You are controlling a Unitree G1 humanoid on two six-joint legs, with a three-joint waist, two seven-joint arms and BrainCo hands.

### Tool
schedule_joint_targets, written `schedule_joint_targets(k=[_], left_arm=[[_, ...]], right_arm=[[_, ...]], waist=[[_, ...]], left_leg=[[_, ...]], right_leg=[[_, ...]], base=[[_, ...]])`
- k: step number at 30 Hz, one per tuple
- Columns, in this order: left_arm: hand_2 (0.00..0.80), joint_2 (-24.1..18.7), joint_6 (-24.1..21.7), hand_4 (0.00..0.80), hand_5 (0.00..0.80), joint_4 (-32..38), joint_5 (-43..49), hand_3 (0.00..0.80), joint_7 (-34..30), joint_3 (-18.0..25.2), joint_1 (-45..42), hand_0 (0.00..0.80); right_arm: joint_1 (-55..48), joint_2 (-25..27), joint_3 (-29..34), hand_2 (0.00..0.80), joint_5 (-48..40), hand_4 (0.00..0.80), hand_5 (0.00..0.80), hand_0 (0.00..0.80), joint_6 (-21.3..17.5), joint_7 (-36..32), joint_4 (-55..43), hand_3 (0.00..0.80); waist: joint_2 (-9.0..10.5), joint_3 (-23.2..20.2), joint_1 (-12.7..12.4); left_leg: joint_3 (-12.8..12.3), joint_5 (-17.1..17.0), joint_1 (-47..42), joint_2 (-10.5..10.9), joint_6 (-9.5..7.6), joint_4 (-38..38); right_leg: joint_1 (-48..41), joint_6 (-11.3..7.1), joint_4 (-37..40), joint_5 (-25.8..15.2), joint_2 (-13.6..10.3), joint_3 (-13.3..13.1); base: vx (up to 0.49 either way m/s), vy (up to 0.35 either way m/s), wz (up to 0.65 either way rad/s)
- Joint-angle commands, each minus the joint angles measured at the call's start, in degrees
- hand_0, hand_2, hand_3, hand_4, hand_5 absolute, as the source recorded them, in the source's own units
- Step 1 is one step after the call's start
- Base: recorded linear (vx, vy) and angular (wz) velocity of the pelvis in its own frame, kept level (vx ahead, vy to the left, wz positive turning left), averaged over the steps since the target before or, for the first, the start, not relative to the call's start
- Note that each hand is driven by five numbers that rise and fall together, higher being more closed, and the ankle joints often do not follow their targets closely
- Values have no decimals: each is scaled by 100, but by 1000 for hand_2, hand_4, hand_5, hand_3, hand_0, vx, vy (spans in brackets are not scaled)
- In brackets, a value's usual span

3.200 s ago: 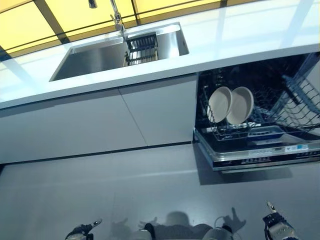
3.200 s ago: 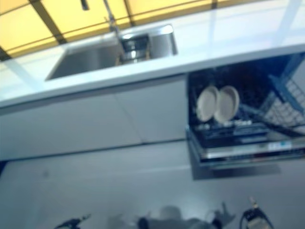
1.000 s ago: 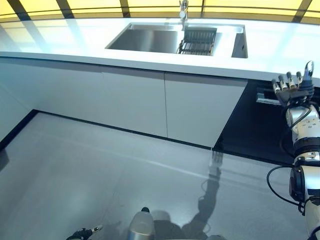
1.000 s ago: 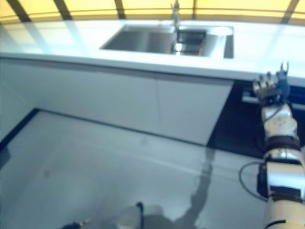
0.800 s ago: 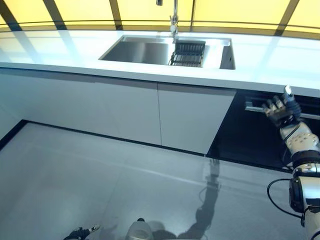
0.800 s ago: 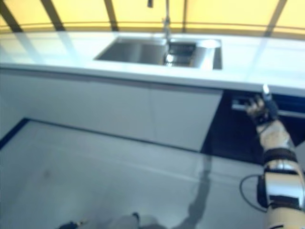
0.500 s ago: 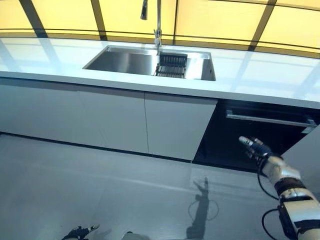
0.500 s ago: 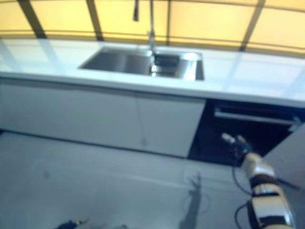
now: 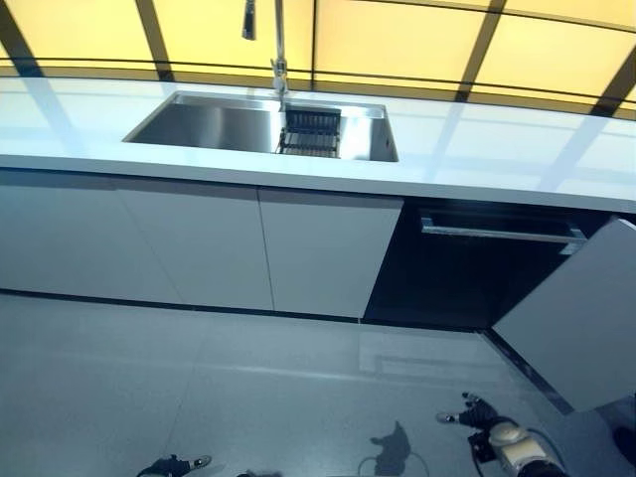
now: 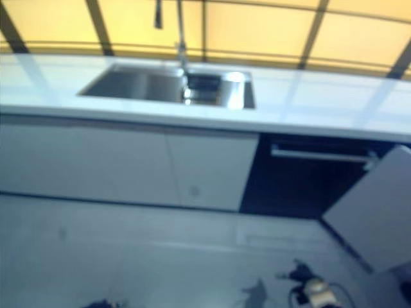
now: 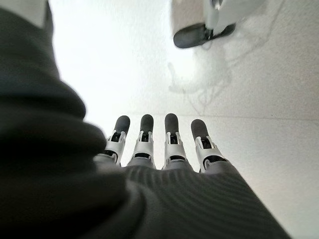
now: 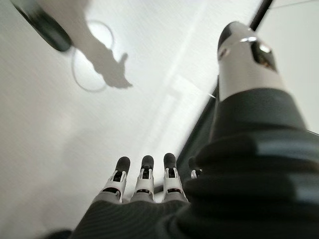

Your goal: Take plates into dishwasher

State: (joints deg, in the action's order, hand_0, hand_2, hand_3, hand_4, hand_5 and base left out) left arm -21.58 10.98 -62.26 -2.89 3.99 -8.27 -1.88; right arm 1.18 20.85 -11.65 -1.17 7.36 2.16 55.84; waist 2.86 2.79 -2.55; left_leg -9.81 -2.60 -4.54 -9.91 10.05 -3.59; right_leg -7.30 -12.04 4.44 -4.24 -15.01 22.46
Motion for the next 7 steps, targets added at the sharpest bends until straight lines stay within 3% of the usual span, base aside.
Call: schedule_joint_targets(k=[1, 7], left_arm=[[0, 158, 104, 0, 0, -330, 269, 0, -99, -104, 355, 0], [0, 378, 9, 0, 0, -464, 123, 0, -346, -245, 405, 0]], right_arm=[[117, -129, -7, 0, -48, 0, 0, 0, -158, 200, 331, 0], [73, -392, 50, 0, -70, 0, 0, 0, -172, 273, 1004, 0]], waist=[[-126, 137, 14], [-152, 155, 34]], left_leg=[[-355, 4, -5, 118, -566, -124], [-360, 57, -83, 145, -607, -116]], right_leg=[[147, 252, -409, 254, 218, -123], [99, 236, -414, 253, 202, -169]], base=[[0, 0, 0], [-6, 12, -8]])
